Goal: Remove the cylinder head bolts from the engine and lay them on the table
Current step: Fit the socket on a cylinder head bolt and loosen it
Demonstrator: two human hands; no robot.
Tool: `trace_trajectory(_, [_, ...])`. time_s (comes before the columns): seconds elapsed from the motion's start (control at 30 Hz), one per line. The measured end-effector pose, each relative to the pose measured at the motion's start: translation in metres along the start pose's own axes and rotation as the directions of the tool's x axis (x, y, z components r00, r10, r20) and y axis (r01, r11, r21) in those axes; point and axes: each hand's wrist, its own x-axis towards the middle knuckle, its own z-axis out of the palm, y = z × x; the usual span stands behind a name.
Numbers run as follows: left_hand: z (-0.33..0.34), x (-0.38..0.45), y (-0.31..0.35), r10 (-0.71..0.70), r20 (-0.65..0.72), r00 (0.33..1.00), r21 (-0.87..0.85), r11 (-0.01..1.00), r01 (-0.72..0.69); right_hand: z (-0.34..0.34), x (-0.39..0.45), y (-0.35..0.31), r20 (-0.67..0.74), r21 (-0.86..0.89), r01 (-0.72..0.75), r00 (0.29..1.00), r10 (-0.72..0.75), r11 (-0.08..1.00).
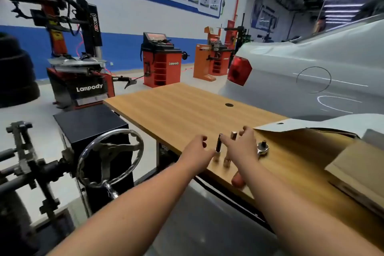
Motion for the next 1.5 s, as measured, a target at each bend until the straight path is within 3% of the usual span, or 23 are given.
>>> trace_trajectory(0.13, [0.027,0.014,0.006,0.017,0.117,0.993,0.050,0.998,-0.023,0.005,0.010,0.019,0.203,-0.167,0.009,0.979,0.025,0.986])
trace_trajectory(0.43, [0.038,0.028,0.002,-0.001,0.100,0.995,0.043,0.999,-0.003,0.002,0.023,0.027,0.184,-0.201,0.078,0.982,-0.041,0.976])
trace_trajectory(0.53, [0.019,0.019,-0.003,-0.025,0.058,0.998,-0.033,0.999,0.027,0.002,0.014,0.013,0.153,-0.079,0.062,0.987,-0.050,0.995])
trace_trajectory(0.67, [-0.044,0.003,-0.001,-0.072,-0.058,0.996,-0.149,0.987,0.063,0.014,-0.010,-0.034,0.177,0.264,-0.046,0.984,-0.002,0.963])
trace_trajectory(0.73, [-0.086,-0.004,0.001,-0.146,-0.133,0.980,-0.287,0.952,0.103,0.027,-0.025,-0.068,0.236,0.450,-0.119,0.972,0.011,0.885])
trace_trajectory(0.83, [-0.149,-0.023,-0.006,-0.247,-0.235,0.940,-0.547,0.833,0.082,0.055,-0.053,-0.115,0.362,0.720,-0.317,0.931,0.056,0.617])
trace_trajectory(0.9, [-0.185,-0.043,-0.016,-0.314,-0.290,0.904,-0.658,0.751,0.049,0.075,-0.077,-0.140,0.504,0.763,-0.472,0.862,0.050,0.443])
trace_trajectory(1.0, [-0.232,-0.077,-0.032,-0.382,-0.368,0.848,-0.751,0.660,-0.029,0.107,-0.115,-0.173,0.652,0.701,-0.586,0.757,-0.034,0.406])
trace_trajectory(1.1, [-0.284,-0.116,-0.044,-0.395,-0.439,0.807,-0.757,0.646,-0.096,0.140,-0.155,-0.205,0.769,0.568,-0.616,0.634,-0.084,0.546])
trace_trajectory(1.23, [-0.360,-0.171,-0.058,-0.434,-0.527,0.730,-0.763,0.620,-0.183,0.177,-0.216,-0.237,0.939,0.229,-0.429,0.334,-0.083,0.874])
trace_trajectory(1.3, [-0.392,-0.199,-0.066,-0.456,-0.559,0.692,-0.755,0.626,-0.197,0.191,-0.244,-0.254,0.977,0.145,-0.372,0.200,-0.073,0.917])
trace_trajectory(1.37, [-0.421,-0.226,-0.078,-0.477,-0.587,0.654,-0.748,0.629,-0.213,0.200,-0.271,-0.276,0.993,0.120,-0.452,0.074,-0.097,0.884])
trace_trajectory(1.43, [-0.447,-0.252,-0.090,-0.496,-0.619,0.609,-0.736,0.636,-0.230,0.210,-0.297,-0.296,0.984,0.164,-0.460,0.014,-0.178,0.873])
trace_trajectory(1.5, [-0.468,-0.276,-0.101,-0.515,-0.641,0.569,-0.729,0.640,-0.242,0.222,-0.323,-0.308,0.970,0.243,-0.175,0.038,-0.240,0.954])
